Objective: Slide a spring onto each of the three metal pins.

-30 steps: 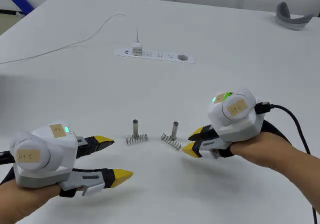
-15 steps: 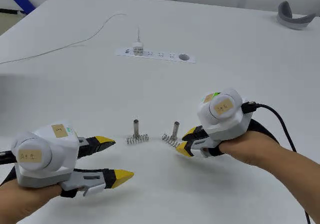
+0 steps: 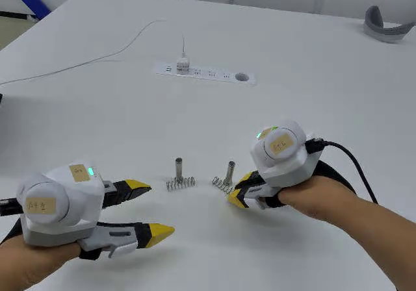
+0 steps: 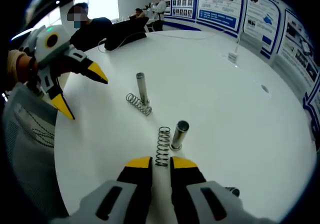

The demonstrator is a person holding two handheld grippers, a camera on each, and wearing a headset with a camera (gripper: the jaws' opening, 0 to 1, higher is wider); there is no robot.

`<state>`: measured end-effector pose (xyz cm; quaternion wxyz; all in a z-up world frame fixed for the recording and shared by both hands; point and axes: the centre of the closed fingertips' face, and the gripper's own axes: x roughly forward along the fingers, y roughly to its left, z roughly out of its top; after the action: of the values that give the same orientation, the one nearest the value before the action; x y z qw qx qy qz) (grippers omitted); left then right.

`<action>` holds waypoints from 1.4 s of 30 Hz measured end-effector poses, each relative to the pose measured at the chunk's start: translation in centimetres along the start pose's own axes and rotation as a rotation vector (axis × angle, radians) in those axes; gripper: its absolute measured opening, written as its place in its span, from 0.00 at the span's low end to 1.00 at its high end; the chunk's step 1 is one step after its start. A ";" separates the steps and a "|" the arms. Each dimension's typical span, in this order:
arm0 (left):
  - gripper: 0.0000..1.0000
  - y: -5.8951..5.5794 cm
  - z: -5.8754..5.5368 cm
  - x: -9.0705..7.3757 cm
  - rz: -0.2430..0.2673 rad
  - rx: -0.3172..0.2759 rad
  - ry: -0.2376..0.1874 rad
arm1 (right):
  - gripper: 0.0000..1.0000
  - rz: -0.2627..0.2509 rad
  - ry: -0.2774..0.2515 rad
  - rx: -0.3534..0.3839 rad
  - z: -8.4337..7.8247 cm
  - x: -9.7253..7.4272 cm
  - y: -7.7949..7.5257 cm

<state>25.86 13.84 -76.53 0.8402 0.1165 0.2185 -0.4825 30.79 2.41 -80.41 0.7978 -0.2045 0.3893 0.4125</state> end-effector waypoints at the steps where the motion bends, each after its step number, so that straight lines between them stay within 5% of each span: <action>1: 0.51 0.0 0.0 0.0 0.000 0.000 0.001 | 0.15 -0.001 0.001 0.001 0.0 0.0 0.0; 42: 0.50 -0.8 0.3 0.6 -0.019 0.005 -0.001 | 0.11 0.036 0.012 -0.063 -0.4 -1.0 0.7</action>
<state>25.53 12.84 -76.53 0.8355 0.1161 0.2178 -0.4909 29.65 2.02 -79.86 0.7811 -0.2250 0.3843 0.4376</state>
